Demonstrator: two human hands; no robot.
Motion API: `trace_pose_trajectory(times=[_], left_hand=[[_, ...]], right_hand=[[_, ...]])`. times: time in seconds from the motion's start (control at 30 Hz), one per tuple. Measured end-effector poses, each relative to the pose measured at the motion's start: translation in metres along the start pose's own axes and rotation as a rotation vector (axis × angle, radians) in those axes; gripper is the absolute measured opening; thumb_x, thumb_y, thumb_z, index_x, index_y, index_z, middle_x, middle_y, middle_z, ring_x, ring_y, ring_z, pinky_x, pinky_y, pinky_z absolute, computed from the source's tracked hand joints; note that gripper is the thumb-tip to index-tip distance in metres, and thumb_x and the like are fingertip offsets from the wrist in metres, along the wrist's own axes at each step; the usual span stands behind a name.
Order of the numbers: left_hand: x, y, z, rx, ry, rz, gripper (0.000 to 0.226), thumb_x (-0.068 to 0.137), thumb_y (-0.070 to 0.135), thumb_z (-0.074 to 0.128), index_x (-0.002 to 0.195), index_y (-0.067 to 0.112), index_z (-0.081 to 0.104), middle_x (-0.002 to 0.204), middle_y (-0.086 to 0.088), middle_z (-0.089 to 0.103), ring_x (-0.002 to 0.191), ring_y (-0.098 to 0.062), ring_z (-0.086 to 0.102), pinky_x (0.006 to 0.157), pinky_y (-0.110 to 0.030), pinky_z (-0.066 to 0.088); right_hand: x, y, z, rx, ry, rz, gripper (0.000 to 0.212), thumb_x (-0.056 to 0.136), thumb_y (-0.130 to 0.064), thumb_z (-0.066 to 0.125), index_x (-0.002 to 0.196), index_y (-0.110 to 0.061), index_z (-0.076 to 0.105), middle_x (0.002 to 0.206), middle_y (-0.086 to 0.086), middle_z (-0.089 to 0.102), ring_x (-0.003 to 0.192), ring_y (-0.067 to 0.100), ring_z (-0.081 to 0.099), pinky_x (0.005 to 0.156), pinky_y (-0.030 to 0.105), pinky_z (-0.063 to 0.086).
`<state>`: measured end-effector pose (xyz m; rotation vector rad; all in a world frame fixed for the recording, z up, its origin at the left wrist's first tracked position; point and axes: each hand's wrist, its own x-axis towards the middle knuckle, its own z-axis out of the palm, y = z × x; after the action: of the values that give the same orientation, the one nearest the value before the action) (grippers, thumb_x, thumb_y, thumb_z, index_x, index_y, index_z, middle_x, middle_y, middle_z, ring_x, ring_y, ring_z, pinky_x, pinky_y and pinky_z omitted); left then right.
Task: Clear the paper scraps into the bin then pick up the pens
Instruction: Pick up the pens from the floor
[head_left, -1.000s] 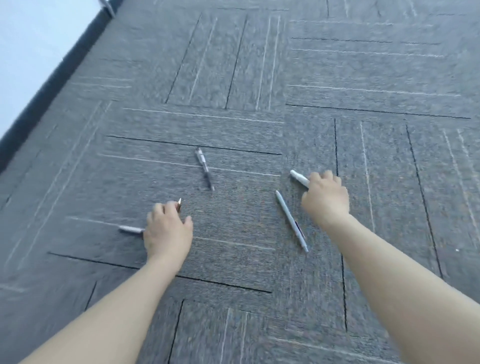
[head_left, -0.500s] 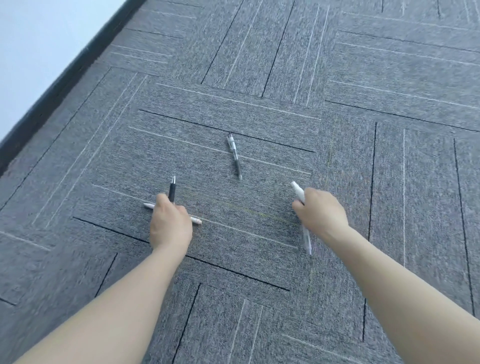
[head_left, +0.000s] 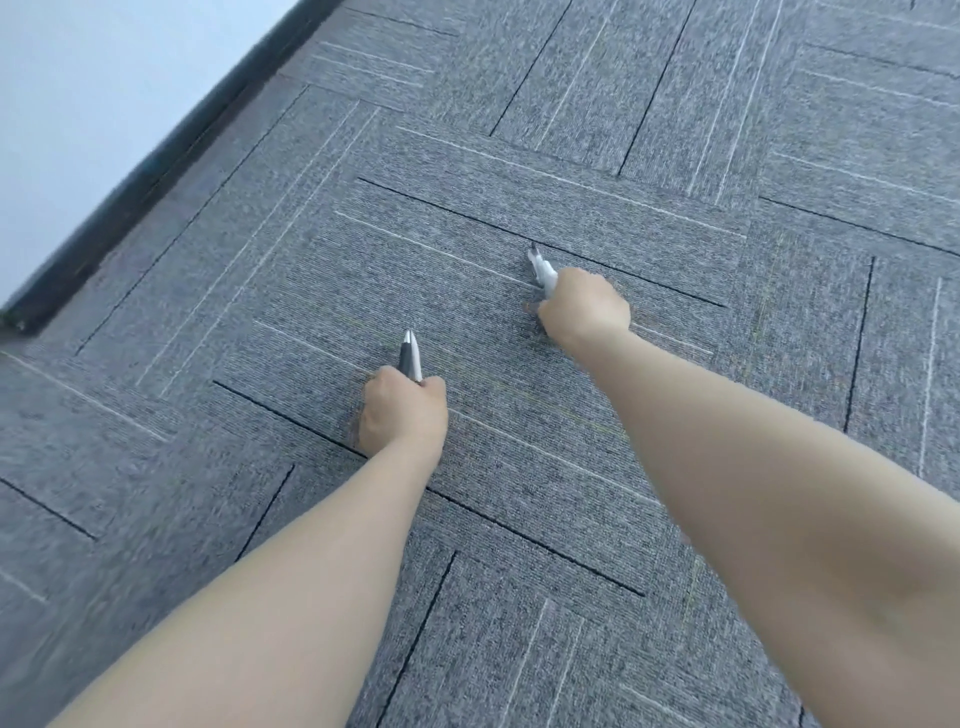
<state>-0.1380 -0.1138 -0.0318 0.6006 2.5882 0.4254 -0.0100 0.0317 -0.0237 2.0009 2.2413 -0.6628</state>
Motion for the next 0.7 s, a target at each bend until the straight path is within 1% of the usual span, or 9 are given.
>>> trace_pose_trajectory(times=[0.07,0.1,0.2,0.27,0.37,0.4,0.53,0.63,0.7], left_hand=[[-0.006,0.003,0.001,-0.074,0.008,0.062,0.025,0.086,0.035,0.049,0.095,0.011,0.051,0.086,-0.006,0.059,0.070,-0.026,0.057,0.057,-0.032,0.041],[-0.008,0.006,0.001,-0.130,0.004,0.085,0.023,0.086,0.034,0.048,0.094,0.012,0.050,0.082,-0.004,0.058,0.067,-0.023,0.056,0.055,-0.031,0.040],[-0.013,0.026,0.002,-0.253,-0.059,0.210,0.016,0.091,0.031,0.046,0.093,0.015,0.045,0.072,0.000,0.055,0.057,-0.017,0.049,0.048,-0.028,0.033],[-0.018,0.047,0.004,-0.304,-0.136,0.336,0.015,0.093,0.030,0.043,0.094,0.015,0.044,0.070,-0.002,0.053,0.054,-0.019,0.047,0.046,-0.031,0.034],[-0.037,0.082,0.001,-0.467,-0.345,0.453,0.016,0.094,0.035,0.040,0.093,0.020,0.043,0.074,-0.008,0.056,0.059,-0.026,0.055,0.054,-0.050,0.053],[-0.051,0.093,-0.003,-0.497,-0.414,0.463,0.016,0.094,0.036,0.040,0.092,0.021,0.044,0.075,-0.008,0.057,0.059,-0.025,0.055,0.057,-0.051,0.055],[-0.120,0.135,-0.032,-0.586,-0.654,0.434,0.015,0.099,0.025,0.042,0.095,0.013,0.050,0.076,-0.005,0.058,0.059,-0.017,0.055,0.053,-0.035,0.050],[-0.175,0.169,-0.069,-0.576,-0.758,0.439,0.011,0.098,0.019,0.044,0.095,0.013,0.053,0.079,-0.004,0.062,0.064,-0.018,0.063,0.060,-0.039,0.057],[-0.208,0.191,-0.097,-0.580,-0.823,0.438,0.010,0.096,0.021,0.045,0.091,0.017,0.053,0.083,-0.005,0.066,0.074,-0.022,0.067,0.069,-0.047,0.059]], right_hand=[[-0.004,0.003,-0.002,0.149,-0.091,0.000,0.022,0.092,-0.029,0.058,0.093,-0.006,0.058,0.068,0.003,0.057,0.054,0.019,0.055,0.047,0.030,0.044],[-0.009,0.005,-0.002,0.291,-0.149,0.000,0.023,0.093,-0.029,0.059,0.091,-0.006,0.057,0.068,0.005,0.059,0.051,0.018,0.055,0.045,0.030,0.047],[-0.036,0.011,-0.009,0.733,-0.285,-0.002,0.025,0.094,-0.025,0.058,0.098,0.000,0.057,0.072,0.008,0.061,0.053,0.017,0.054,0.052,0.029,0.051],[-0.057,0.019,-0.022,0.900,-0.310,-0.005,0.024,0.095,-0.021,0.057,0.100,0.003,0.057,0.075,0.011,0.062,0.055,0.017,0.054,0.055,0.030,0.051],[-0.085,0.036,-0.058,0.993,-0.206,0.020,0.010,0.093,-0.012,0.052,0.088,-0.003,0.053,0.073,0.011,0.062,0.052,0.017,0.051,0.050,0.030,0.047],[-0.095,0.042,-0.072,1.009,-0.167,0.042,0.007,0.091,-0.010,0.051,0.087,-0.005,0.053,0.071,0.011,0.060,0.051,0.016,0.050,0.050,0.032,0.045],[-0.145,0.072,-0.132,1.087,-0.046,0.218,0.011,0.091,-0.010,0.048,0.083,-0.005,0.053,0.064,0.010,0.055,0.050,0.015,0.047,0.048,0.029,0.040],[-0.182,0.086,-0.179,1.213,0.022,0.361,0.012,0.094,-0.010,0.047,0.084,-0.007,0.052,0.066,0.015,0.051,0.056,0.023,0.051,0.049,0.030,0.042],[-0.205,0.087,-0.214,1.329,0.074,0.406,0.013,0.097,-0.009,0.043,0.088,-0.007,0.051,0.063,0.008,0.058,0.052,0.022,0.057,0.050,0.030,0.044]])
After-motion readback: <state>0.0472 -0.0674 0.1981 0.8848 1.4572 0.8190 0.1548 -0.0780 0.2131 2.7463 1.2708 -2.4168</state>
